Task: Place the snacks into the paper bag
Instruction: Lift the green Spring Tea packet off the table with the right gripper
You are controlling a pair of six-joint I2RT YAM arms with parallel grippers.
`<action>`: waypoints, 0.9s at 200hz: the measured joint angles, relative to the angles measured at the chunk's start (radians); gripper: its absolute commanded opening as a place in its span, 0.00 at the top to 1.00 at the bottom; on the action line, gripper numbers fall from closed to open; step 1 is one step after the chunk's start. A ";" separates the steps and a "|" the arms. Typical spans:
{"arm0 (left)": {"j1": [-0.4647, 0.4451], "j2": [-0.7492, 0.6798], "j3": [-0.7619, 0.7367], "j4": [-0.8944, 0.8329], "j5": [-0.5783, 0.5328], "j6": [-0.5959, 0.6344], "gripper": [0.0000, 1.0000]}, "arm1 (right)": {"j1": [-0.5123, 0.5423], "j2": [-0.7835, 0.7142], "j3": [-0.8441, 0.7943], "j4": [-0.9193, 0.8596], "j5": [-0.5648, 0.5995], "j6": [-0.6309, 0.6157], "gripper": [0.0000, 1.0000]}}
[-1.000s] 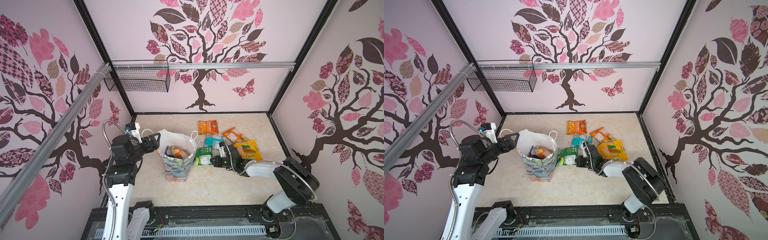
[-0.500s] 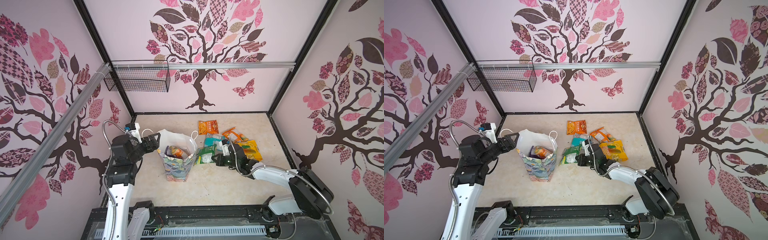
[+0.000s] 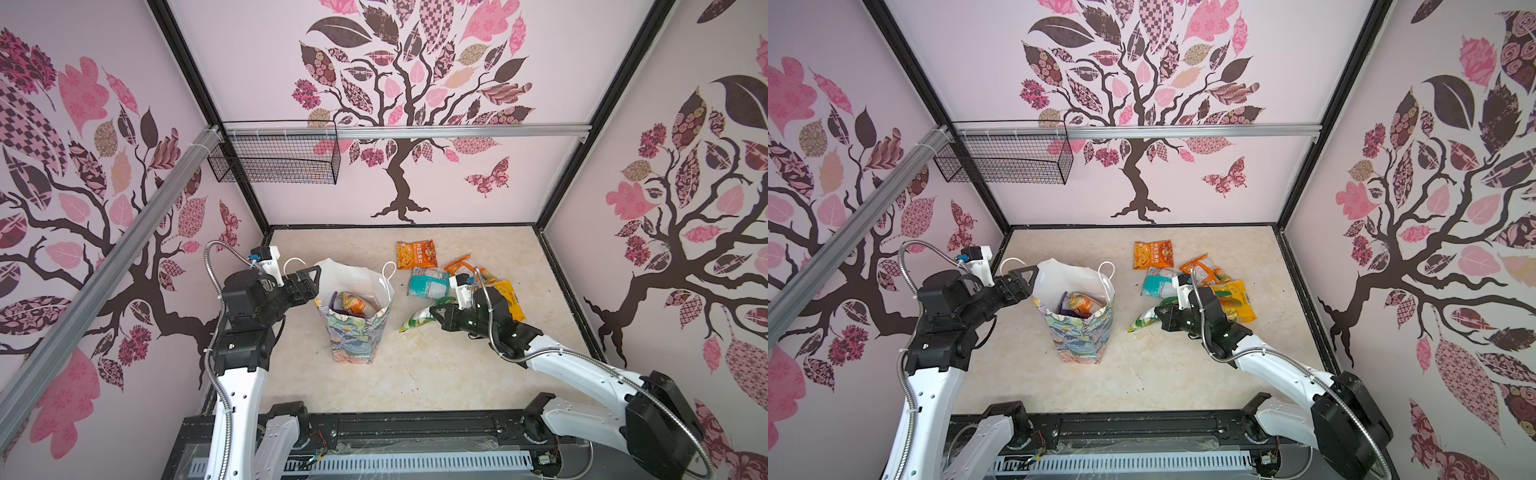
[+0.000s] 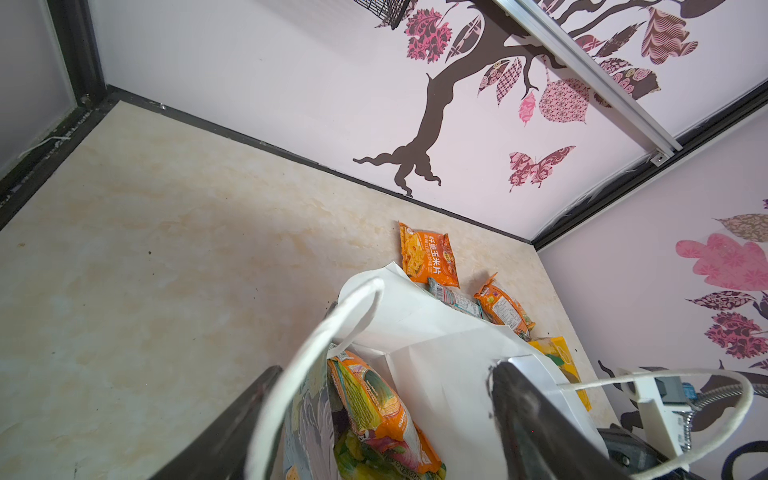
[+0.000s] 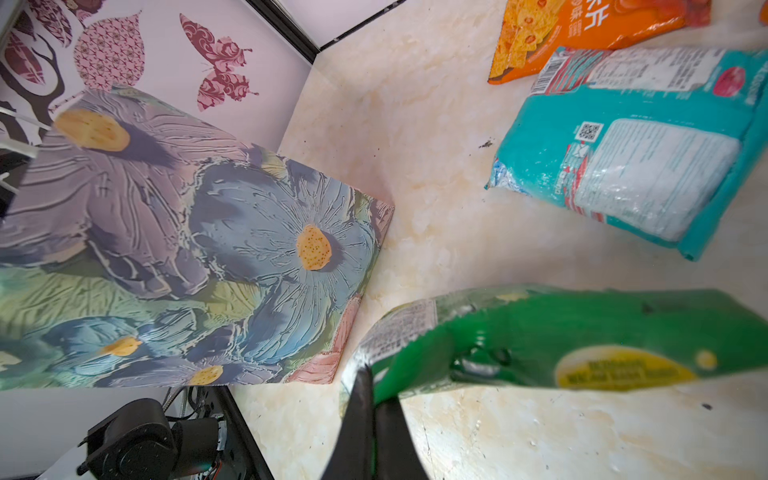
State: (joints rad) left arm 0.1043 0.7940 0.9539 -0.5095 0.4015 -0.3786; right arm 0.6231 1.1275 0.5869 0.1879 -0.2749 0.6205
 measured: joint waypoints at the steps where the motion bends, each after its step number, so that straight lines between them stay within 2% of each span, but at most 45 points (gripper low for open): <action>1: 0.000 0.000 0.000 0.000 0.000 0.000 0.19 | 0.000 -0.002 0.000 -0.002 0.000 0.000 1.00; 102: 0.001 -0.006 0.000 0.000 -0.003 0.000 0.19 | 0.000 -0.091 0.018 -0.126 -0.020 -0.021 1.00; 139: 0.001 -0.006 0.000 0.000 -0.004 -0.001 0.19 | 0.004 -0.114 0.103 -0.210 -0.029 -0.037 1.00; 180: 0.001 -0.008 0.000 0.000 0.003 -0.007 0.19 | 0.038 -0.124 0.282 -0.339 -0.024 -0.091 1.00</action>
State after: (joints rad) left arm 0.1051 0.7860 0.9535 -0.5091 0.4046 -0.3859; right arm 0.6609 1.0031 0.8684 -0.1513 -0.2993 0.5293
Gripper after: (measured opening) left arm 0.808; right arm 0.042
